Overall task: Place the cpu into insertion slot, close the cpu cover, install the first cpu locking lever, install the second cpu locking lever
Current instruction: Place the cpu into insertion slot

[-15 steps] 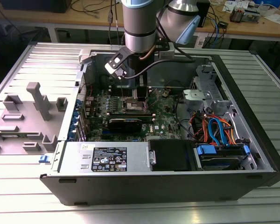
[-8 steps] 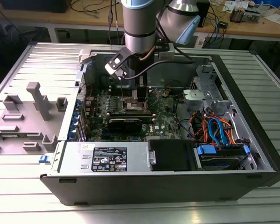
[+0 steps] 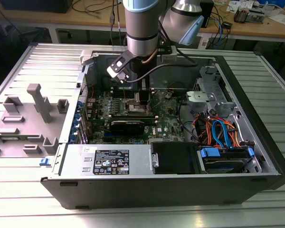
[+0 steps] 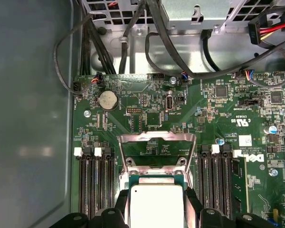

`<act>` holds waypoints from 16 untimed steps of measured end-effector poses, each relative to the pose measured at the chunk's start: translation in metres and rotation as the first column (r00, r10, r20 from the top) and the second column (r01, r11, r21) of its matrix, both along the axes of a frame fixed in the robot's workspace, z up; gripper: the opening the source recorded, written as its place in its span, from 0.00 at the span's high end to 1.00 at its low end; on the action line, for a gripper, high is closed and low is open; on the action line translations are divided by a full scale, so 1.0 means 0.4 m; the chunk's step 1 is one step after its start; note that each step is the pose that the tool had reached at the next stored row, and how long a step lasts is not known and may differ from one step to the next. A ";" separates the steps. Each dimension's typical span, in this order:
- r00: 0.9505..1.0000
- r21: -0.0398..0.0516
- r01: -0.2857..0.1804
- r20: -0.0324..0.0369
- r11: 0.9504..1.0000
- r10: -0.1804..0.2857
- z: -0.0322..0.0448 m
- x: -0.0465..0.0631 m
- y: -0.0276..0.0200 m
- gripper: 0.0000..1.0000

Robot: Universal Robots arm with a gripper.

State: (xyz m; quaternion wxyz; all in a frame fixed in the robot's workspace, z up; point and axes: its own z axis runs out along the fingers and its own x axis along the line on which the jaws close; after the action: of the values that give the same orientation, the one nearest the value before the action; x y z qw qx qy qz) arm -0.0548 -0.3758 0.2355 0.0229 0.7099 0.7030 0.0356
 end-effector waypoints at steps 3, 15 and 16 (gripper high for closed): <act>1.000 0.000 0.000 0.000 1.000 0.000 -0.009 -0.001 0.000 0.45; 1.000 0.000 -0.008 0.000 1.000 0.008 -0.031 -0.026 0.001 0.45; 1.000 0.000 -0.009 0.000 1.000 0.009 -0.035 -0.028 0.001 0.45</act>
State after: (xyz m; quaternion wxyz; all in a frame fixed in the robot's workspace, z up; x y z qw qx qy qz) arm -0.0659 -0.3754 0.2215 0.0227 0.7067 0.7062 0.0357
